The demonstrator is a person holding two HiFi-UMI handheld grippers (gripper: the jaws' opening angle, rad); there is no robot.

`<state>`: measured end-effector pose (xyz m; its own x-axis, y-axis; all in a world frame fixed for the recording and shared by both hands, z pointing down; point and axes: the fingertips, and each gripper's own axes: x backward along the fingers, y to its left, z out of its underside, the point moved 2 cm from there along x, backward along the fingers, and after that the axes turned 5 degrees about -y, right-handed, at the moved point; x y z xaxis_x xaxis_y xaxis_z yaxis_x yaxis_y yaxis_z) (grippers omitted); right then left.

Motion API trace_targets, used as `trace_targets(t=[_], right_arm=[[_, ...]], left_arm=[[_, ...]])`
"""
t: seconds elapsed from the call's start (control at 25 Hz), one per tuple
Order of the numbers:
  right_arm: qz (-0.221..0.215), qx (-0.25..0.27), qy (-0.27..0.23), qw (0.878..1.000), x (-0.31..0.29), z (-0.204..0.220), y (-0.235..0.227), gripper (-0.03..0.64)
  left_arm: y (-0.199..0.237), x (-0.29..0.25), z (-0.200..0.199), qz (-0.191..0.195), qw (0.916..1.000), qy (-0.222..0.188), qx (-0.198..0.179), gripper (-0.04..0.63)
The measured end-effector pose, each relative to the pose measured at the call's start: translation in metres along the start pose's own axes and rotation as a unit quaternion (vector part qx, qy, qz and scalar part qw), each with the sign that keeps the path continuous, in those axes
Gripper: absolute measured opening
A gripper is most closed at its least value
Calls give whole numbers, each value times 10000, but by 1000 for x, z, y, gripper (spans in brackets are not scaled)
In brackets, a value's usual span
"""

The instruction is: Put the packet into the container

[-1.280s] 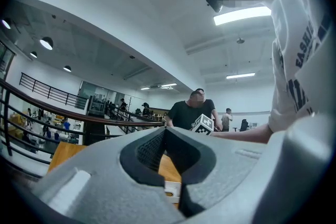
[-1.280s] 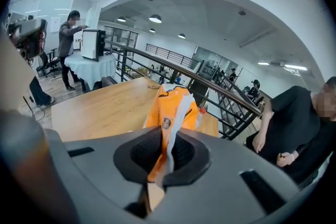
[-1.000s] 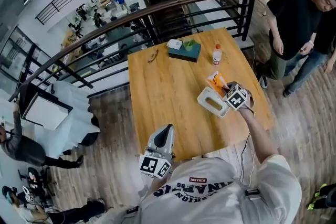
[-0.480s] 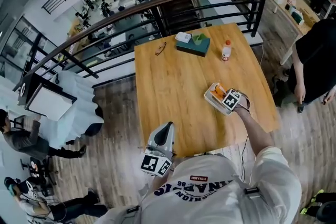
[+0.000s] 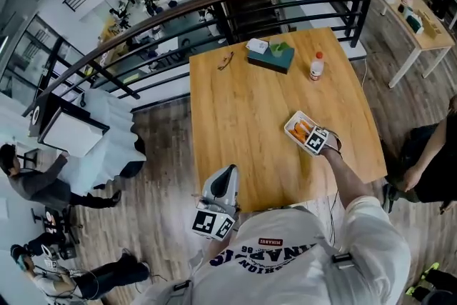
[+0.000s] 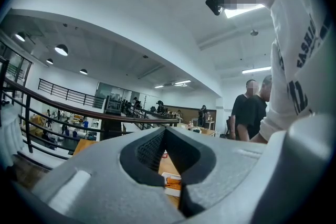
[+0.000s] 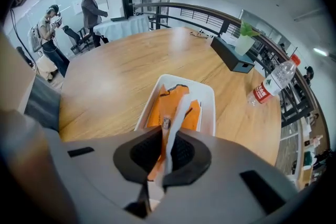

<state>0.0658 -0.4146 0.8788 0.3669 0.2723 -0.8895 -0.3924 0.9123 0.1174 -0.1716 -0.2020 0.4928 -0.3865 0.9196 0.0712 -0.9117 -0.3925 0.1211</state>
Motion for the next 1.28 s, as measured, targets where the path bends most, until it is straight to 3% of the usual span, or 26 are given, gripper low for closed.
trace_targets(t=[0.4, 0.76, 0.88, 0.96, 1.28], right_arm=[[-101, -148, 103, 9998, -23, 6, 1, 15], [151, -138, 31, 9998, -17, 5, -10, 21], [273, -215, -40, 9994, -11, 5, -15, 158], [373, -327, -176, 9986, -3, 3, -21, 213], [1005, -698, -1241, 9847, 73, -28, -44, 252]], left_arm=[[10, -6, 4, -53, 10000, 61, 11, 4], [8, -17, 4, 69, 10000, 35, 8, 5], [6, -20, 3, 117, 9999, 18, 7, 5], [5, -21, 3, 144, 9999, 5, 7, 5], [2, -24, 8, 240, 9997, 32, 51, 5]])
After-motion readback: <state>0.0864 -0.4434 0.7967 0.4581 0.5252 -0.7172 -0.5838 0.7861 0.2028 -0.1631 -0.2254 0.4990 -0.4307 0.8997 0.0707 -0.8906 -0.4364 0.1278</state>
